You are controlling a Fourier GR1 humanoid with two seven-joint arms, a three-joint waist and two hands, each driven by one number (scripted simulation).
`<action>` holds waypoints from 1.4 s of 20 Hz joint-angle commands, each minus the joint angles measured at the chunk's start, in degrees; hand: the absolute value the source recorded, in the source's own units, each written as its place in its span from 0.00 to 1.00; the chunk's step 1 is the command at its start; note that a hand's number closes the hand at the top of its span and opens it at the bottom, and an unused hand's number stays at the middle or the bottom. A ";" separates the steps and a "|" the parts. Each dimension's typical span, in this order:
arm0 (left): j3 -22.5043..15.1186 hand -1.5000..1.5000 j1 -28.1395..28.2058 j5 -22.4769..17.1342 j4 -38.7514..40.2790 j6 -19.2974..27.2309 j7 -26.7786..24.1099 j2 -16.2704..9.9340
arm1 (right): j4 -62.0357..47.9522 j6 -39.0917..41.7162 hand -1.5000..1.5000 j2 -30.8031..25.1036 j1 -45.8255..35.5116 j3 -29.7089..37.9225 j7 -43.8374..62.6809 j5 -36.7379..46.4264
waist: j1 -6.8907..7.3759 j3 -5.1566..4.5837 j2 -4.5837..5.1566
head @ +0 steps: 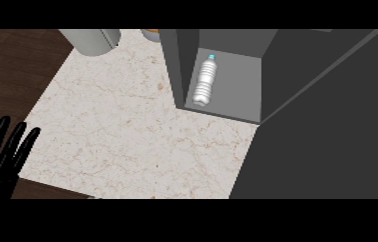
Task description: Pick up the bottled water, place it into the cabinet and close the cabinet
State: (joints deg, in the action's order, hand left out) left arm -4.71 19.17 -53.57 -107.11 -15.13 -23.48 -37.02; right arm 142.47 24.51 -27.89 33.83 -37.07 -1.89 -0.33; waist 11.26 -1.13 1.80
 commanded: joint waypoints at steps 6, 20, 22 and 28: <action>0.81 0.00 -0.82 -0.63 0.73 -1.69 1.03 -1.69 | 2.12 4.85 1.00 -1.19 -11.49 -5.26 6.15 2.00 | 2.46 -0.43 -0.01; 2.08 0.00 -0.82 -1.69 1.77 -3.15 1.38 -2.70 | 0.42 4.68 1.00 -0.53 -16.97 -3.04 9.15 -0.71 | 2.22 -0.58 0.15; 2.18 0.00 -1.15 -1.90 2.37 -3.17 0.97 -2.17 | -0.26 4.08 1.00 0.30 -16.82 -2.73 9.16 -1.80 | 1.96 -0.65 0.73; 2.46 0.00 -1.72 -2.28 2.29 -3.91 1.22 -2.66 | -1.86 5.35 1.00 1.00 -14.82 -4.75 8.69 -5.84 | 3.49 -0.52 2.12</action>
State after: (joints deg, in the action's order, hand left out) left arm -2.34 17.66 -55.66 -105.09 -18.52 -22.34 -39.51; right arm 141.81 30.89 -30.80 20.20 -35.12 3.03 -2.18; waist 13.77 -1.87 2.75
